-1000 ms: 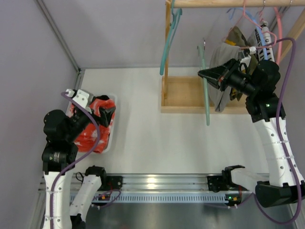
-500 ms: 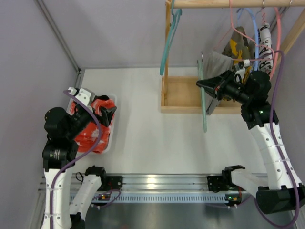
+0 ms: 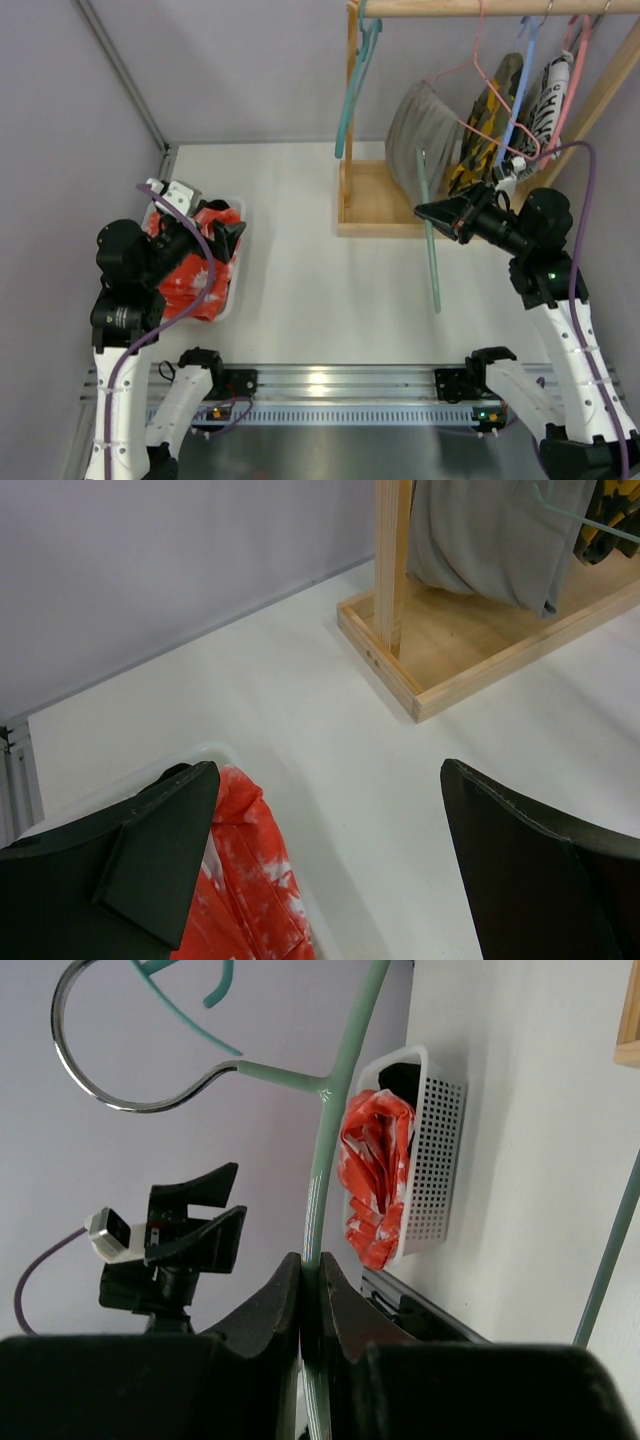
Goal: Remove the trousers from the hanger
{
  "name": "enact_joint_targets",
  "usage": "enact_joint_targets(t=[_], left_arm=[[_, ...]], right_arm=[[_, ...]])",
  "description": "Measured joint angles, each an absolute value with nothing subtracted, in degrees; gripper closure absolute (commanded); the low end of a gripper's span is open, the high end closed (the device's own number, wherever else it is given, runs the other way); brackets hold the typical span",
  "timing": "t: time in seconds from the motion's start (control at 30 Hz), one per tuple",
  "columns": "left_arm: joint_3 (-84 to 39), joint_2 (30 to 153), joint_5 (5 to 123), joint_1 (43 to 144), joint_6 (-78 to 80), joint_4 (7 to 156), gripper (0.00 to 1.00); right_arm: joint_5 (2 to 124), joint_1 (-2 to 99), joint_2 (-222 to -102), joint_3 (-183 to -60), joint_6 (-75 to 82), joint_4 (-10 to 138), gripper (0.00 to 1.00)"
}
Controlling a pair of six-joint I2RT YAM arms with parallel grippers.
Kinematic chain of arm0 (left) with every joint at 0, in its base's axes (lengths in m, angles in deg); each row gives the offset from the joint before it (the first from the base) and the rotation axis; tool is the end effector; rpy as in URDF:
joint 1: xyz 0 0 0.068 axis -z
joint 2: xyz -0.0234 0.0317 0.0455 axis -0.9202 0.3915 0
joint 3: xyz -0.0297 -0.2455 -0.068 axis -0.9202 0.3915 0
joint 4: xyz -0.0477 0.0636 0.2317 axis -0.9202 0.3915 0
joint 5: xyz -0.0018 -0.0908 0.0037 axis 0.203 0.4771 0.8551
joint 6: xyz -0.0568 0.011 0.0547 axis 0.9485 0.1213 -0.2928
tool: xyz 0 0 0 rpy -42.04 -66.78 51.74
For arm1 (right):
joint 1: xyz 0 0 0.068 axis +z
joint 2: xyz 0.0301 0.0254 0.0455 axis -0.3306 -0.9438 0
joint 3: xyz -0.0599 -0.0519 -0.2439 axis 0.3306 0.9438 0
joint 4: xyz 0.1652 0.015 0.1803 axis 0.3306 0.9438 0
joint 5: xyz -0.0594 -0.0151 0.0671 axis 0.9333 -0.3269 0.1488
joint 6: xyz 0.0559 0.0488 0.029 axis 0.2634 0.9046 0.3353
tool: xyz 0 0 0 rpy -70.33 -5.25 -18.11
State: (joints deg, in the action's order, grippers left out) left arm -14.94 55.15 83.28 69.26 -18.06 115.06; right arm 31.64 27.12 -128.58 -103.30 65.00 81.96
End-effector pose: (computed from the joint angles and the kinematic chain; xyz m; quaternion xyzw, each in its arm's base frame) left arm 0.1409 -0.0375 0.4056 0.2206 0.7082 -0.1489 0.6540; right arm 0.1859 0.0687 0.3757 0.1762 0.7266 0.5769 0.3289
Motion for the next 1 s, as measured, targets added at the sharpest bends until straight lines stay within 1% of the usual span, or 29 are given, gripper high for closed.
enact_joint_targets(t=[0.37,0.53,0.7,0.8,1.0], left_arm=[[-14.9,55.5,83.4,69.3,-16.6,115.1,0.02],[-15.0,56.6,83.5,69.3,-15.8,115.1,0.02],[-15.0,56.7,83.5,69.3,-15.2,115.1,0.02],[-15.0,56.7,83.5,69.3,-15.2,115.1,0.02],[-15.0,56.7,83.5,69.3,-14.8,115.1,0.02]], right_arm=[[30.9,27.2,-116.3,-103.1,55.0,87.2,1.0],[31.1,27.2,-113.9,-103.4,50.8,92.3,1.0],[31.0,27.2,-113.9,-104.2,48.6,93.2,1.0],[31.1,27.2,-114.1,-108.1,47.9,91.8,1.0],[29.7,27.2,-115.6,-120.3,48.3,84.5,1.0]])
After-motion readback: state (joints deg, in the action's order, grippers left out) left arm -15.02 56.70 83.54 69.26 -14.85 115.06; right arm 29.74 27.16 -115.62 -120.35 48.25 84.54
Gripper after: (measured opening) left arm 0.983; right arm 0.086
